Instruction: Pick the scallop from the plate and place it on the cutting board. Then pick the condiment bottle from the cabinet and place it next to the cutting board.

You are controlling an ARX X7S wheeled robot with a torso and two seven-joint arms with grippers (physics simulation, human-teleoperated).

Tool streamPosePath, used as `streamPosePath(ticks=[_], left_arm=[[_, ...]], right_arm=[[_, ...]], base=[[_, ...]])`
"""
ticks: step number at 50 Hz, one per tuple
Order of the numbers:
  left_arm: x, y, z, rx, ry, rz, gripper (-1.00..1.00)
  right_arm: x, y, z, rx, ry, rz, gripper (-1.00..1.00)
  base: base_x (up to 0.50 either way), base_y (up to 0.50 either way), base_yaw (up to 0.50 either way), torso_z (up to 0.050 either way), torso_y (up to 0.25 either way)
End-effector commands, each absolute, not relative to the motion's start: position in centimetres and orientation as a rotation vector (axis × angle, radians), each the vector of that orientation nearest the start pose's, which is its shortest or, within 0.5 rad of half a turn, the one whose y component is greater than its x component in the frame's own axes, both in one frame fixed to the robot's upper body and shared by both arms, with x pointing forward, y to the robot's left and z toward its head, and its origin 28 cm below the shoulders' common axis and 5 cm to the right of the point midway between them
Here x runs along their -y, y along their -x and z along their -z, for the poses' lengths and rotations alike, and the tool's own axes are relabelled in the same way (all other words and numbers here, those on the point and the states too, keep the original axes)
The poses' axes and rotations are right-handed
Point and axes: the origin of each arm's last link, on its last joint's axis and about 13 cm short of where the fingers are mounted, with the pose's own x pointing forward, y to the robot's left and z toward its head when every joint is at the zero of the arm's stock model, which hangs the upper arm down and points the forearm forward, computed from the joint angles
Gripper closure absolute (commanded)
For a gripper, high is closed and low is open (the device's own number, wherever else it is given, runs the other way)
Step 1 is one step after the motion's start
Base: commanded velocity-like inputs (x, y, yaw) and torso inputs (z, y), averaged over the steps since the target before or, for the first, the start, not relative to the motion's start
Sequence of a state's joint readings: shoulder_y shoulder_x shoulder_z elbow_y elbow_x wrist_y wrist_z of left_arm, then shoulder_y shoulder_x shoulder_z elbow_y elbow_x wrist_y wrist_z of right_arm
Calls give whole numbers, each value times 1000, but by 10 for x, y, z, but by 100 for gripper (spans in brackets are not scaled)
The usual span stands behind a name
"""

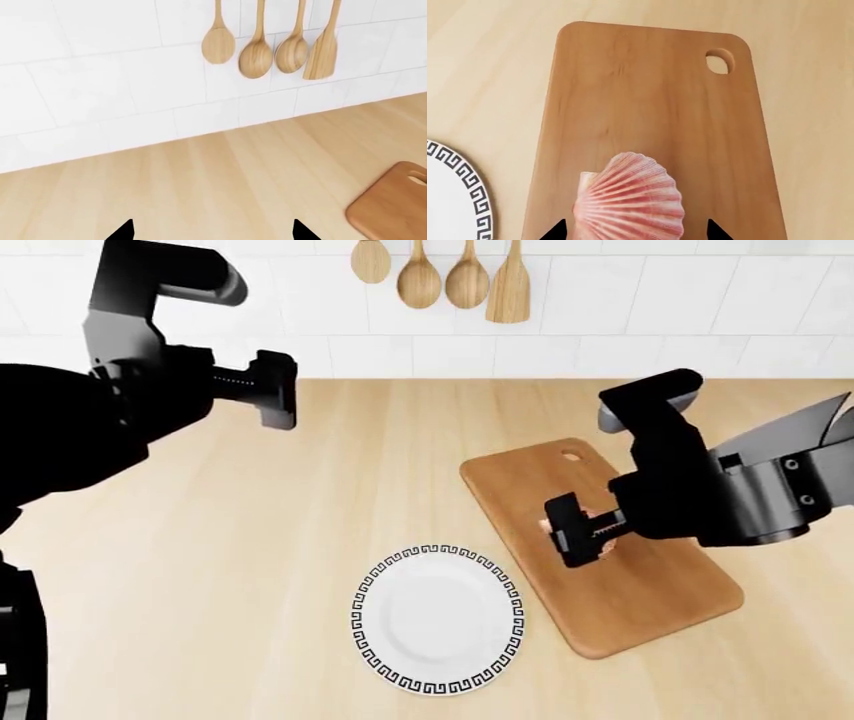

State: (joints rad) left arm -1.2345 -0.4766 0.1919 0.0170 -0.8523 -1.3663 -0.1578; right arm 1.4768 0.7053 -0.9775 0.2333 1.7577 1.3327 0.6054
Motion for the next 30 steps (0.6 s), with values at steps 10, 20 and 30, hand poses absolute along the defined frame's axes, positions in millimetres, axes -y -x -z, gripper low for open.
streamPosePath(ticks=[10, 20, 30], left_arm=[[-259, -302, -327, -63, 0, 243, -100], [-246, -282, -348, 47, -16, 303, -100], [-235, -270, -368, 201, 10, 337, -100]], right_arm=[[148, -274, -313, -520, 145, -325, -100], [145, -267, -312, -484, 138, -347, -100], [144, -266, -308, -488, 139, -355, -100]], base=[[0, 0, 0, 0, 0], [0, 0, 0, 0, 0], [0, 0, 0, 0, 0]])
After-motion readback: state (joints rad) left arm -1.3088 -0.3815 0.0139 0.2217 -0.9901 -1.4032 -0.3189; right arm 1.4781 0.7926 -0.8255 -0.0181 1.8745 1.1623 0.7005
